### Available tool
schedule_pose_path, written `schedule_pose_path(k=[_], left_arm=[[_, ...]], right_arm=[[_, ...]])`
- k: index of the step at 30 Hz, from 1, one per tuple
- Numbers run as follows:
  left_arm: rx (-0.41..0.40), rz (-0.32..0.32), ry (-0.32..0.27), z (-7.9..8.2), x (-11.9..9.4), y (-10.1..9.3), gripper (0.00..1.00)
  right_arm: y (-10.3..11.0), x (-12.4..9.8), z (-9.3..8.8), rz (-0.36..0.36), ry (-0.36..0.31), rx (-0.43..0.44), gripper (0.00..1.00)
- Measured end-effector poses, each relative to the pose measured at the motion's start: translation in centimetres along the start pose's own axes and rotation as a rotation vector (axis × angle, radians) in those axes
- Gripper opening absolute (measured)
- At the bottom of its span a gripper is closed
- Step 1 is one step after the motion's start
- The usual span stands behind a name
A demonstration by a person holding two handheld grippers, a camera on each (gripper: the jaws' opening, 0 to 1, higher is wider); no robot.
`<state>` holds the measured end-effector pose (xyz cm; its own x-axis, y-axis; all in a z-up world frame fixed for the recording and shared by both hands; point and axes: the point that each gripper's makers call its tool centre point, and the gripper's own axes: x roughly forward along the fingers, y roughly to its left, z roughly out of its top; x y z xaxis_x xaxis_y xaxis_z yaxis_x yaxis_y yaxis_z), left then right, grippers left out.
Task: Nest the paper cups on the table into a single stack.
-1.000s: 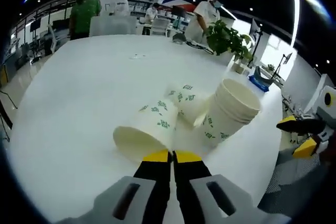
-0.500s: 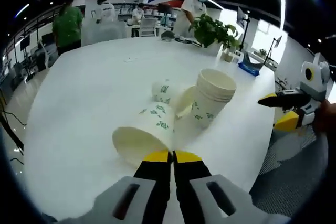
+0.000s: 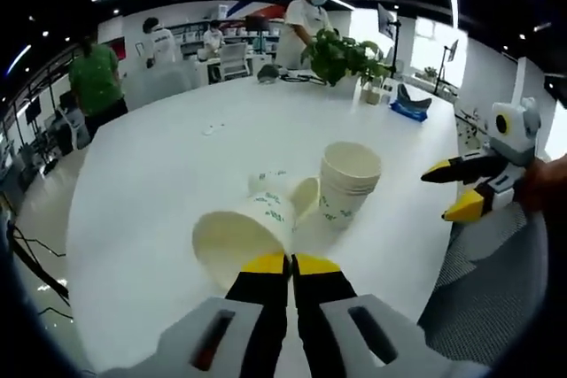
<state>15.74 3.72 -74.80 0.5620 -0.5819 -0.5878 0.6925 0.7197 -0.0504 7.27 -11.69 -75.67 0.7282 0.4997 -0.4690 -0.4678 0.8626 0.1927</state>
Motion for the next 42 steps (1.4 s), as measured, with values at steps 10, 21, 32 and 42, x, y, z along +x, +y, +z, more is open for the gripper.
schedule_pose_path(k=[10,21,32,42], left_arm=[[0.029,-0.005,-0.019,1.9,-0.5,-0.4,0.0],[0.071,0.004,-0.069,5.7,-1.1,-0.9,0.0],[0.061,-0.016,-0.104,7.8,-0.2,-1.7,0.0],[0.099,-0.052,-0.139,9.9,0.0,-4.3,0.0]], right_arm=[[0.0,-0.1,0.2,-0.004,-0.012,0.009,0.5],[-0.2,-0.2,0.3,-0.007,-0.023,0.017,0.5],[-0.2,-0.1,0.3,-0.001,-0.026,0.02,0.5],[-0.2,-0.3,0.4,-0.003,-0.03,0.024,0.5]])
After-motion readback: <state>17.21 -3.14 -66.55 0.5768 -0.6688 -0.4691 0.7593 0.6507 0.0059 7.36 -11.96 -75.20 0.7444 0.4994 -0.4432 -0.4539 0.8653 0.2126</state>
